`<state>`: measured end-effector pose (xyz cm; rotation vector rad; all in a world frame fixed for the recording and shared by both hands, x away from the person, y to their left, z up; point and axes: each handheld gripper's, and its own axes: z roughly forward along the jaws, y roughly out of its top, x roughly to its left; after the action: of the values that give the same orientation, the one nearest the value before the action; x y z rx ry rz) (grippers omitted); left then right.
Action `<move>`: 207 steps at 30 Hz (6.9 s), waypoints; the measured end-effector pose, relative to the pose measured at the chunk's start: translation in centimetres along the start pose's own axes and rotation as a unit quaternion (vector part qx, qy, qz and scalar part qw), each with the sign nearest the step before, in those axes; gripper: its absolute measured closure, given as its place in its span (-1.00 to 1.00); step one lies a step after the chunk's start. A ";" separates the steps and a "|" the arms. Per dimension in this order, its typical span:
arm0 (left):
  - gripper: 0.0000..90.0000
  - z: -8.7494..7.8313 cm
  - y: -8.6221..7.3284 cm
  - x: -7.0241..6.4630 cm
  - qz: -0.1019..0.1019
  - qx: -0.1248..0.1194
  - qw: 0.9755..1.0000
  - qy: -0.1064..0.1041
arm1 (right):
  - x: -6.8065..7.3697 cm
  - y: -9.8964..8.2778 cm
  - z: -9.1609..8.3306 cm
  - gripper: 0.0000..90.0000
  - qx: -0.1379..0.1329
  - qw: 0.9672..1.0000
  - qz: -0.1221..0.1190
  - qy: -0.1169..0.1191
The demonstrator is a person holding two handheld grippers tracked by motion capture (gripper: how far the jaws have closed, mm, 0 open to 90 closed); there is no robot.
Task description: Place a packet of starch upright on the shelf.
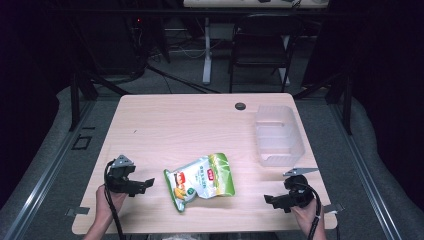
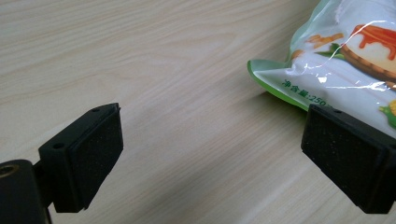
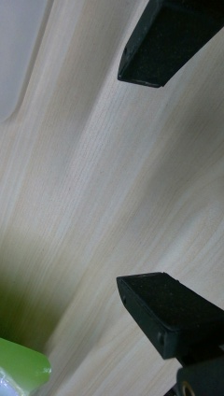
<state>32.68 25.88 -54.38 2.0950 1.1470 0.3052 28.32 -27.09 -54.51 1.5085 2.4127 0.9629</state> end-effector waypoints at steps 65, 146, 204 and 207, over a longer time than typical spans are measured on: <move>-0.89 0.8 0.6 -0.4 0.025 -0.005 0.999 -0.024 | 6.8 9.4 5.8 -0.80 0.047 0.987 -0.079 0.130; -0.87 1.0 0.5 -0.3 0.022 -0.002 0.999 -0.034 | 7.4 11.2 2.0 1.00 -0.040 0.983 -0.068 0.165; -0.86 1.3 0.7 -0.6 0.025 0.002 0.999 -0.032 | 6.9 15.3 -5.6 1.00 -0.062 0.983 -0.125 0.123; -0.86 1.2 0.7 -0.6 0.025 0.003 0.999 -0.034 | 6.6 15.9 -6.3 1.00 -0.056 0.982 -0.137 0.115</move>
<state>33.39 24.51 -54.70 2.1240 1.0591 0.2528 34.46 -19.60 -38.93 1.0420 2.5799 1.2430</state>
